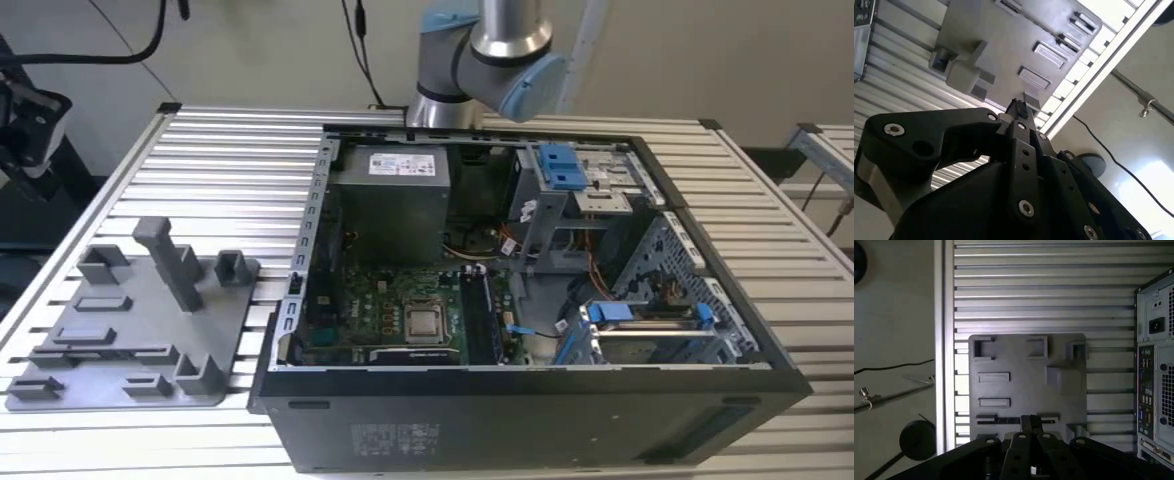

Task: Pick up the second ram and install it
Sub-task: 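Reach for the second ram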

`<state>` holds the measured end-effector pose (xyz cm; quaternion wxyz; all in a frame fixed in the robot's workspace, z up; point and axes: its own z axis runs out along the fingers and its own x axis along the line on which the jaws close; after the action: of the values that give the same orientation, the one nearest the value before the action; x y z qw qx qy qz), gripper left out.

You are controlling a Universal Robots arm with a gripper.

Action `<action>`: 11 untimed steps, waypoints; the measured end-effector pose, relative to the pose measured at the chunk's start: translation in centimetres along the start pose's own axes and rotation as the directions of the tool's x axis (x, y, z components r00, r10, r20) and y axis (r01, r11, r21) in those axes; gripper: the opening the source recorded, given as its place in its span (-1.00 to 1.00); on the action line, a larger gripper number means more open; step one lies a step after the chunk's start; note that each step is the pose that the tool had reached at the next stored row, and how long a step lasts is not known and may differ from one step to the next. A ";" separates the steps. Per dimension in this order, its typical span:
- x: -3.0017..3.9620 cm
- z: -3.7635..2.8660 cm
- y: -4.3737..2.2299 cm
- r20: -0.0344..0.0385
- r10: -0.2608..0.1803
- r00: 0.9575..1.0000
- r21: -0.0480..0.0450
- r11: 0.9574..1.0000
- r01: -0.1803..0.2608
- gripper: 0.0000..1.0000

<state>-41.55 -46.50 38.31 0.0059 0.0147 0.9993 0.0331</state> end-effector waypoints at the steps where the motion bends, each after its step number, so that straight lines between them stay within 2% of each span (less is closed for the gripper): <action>1: 0.05 0.02 -0.12 0.000 0.000 1.000 0.000 1.000 0.000 -0.79; 11: 0.31 0.18 -1.32 0.000 -0.007 1.000 0.000 1.000 0.007 -0.79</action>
<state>-41.90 -47.80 38.04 0.0058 0.0110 0.9994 0.0331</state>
